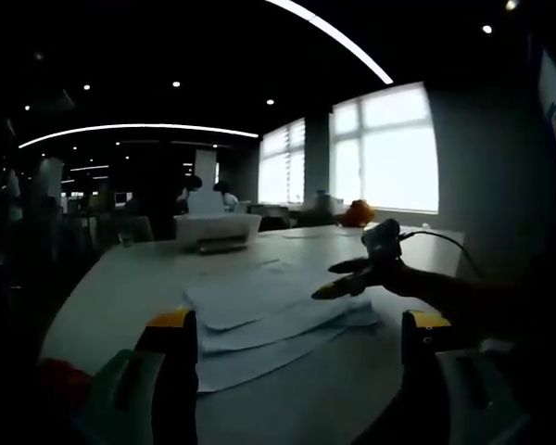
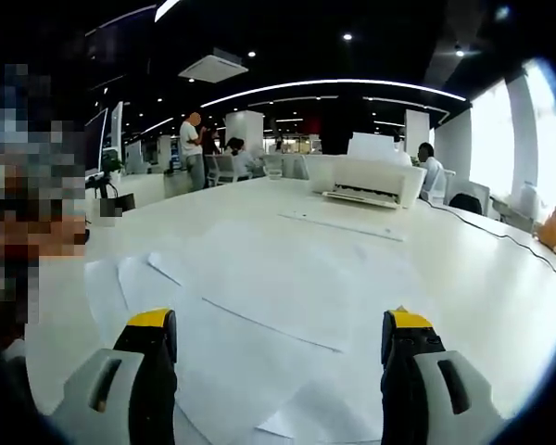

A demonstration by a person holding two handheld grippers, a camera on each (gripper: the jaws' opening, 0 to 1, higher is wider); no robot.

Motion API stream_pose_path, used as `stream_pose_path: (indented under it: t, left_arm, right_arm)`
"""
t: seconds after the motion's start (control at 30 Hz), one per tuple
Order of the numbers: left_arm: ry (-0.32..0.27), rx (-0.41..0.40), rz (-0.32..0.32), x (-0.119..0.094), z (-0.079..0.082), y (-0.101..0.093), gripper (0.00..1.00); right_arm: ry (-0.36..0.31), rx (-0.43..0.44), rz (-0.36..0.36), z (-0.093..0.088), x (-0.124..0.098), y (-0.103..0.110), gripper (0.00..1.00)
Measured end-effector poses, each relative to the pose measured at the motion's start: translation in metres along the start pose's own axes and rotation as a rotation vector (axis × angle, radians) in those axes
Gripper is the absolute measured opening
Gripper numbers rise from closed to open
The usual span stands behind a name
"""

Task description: Organize the stack of printing papers by aligning and flattening the scattered papers on the table

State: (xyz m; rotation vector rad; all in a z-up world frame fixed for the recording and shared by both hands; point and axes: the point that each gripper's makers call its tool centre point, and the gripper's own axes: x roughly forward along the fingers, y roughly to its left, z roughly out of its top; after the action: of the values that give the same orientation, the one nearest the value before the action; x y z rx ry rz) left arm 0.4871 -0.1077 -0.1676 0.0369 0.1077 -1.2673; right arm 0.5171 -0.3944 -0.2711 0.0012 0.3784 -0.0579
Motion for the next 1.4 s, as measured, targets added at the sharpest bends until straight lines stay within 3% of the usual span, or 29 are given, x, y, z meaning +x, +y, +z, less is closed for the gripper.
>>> stream_pose_path:
  t: [0.3,0.57,0.93,1.27,1.33,1.4]
  left_arm:
    - [-0.008,-0.005,-0.026,0.003,-0.002,-0.006,0.93]
    - [-0.011,-0.018,-0.02,0.007,-0.005,0.0,0.93]
    - [0.006,-0.034,-0.028,0.013,-0.015,-0.001,0.93]
    - [0.011,-0.037,-0.033,0.013,-0.02,-0.001,0.93]
    - [0.013,-0.039,-0.034,0.012,-0.02,-0.001,0.93]
    - [0.021,-0.04,-0.035,0.012,-0.022,-0.001,0.93]
  right_arm:
    - [0.0,0.01,-0.006,-0.01,0.006,0.003,0.86]
    - [-0.008,-0.002,-0.027,-0.006,0.021,-0.004,0.83]
    - [-0.026,0.092,-0.04,0.0,0.057,-0.017,0.77]
    - [0.014,0.065,-0.08,-0.016,0.06,-0.022,0.73]
    - [0.081,0.058,-0.092,-0.026,0.06,-0.024,0.72]
    - [0.068,0.061,-0.085,-0.027,0.063,-0.025,0.72]
